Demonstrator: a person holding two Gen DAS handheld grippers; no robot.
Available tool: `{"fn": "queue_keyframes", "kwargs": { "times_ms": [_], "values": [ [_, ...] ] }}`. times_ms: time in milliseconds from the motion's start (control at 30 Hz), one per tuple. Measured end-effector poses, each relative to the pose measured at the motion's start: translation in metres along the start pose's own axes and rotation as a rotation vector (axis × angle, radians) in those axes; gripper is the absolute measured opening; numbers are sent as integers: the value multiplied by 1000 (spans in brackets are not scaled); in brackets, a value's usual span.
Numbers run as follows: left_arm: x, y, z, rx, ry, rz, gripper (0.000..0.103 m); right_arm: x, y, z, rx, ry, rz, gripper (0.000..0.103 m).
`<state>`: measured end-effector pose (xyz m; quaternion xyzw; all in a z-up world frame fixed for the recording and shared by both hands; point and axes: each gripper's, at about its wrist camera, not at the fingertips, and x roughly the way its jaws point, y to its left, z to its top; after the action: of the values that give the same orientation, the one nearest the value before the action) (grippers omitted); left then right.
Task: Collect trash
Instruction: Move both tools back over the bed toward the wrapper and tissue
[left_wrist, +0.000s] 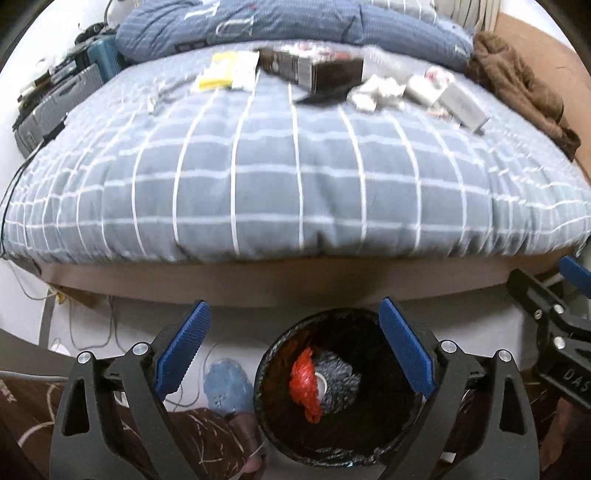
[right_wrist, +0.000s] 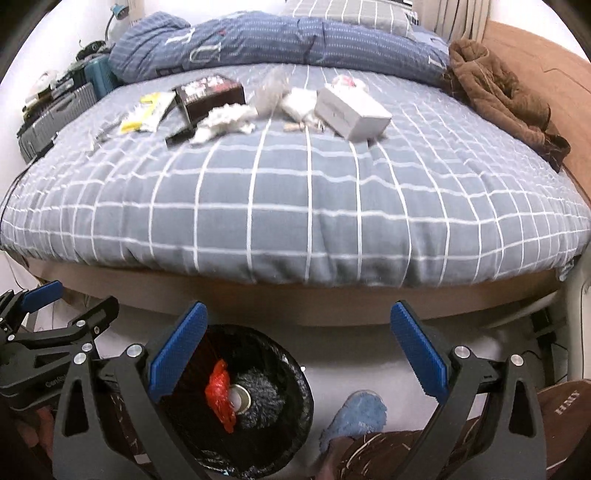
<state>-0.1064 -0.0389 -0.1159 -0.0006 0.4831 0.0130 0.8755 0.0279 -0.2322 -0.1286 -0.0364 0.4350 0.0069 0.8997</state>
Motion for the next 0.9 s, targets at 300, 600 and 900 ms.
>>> {"fn": "queue_keyframes", "kwargs": {
  "times_ms": [300, 600, 900],
  "values": [
    [-12, 2, 25, -19, -49, -10, 92, -13, 8, 27, -18, -67, 9, 95],
    [-16, 26, 72, -60, -87, -15, 92, -7, 8, 66, -26, -93, 16, 95],
    [-3, 49, 133, -77, -125, 11, 92, 8, 4, 116, -45, -124, 20, 95]
  ]
}}
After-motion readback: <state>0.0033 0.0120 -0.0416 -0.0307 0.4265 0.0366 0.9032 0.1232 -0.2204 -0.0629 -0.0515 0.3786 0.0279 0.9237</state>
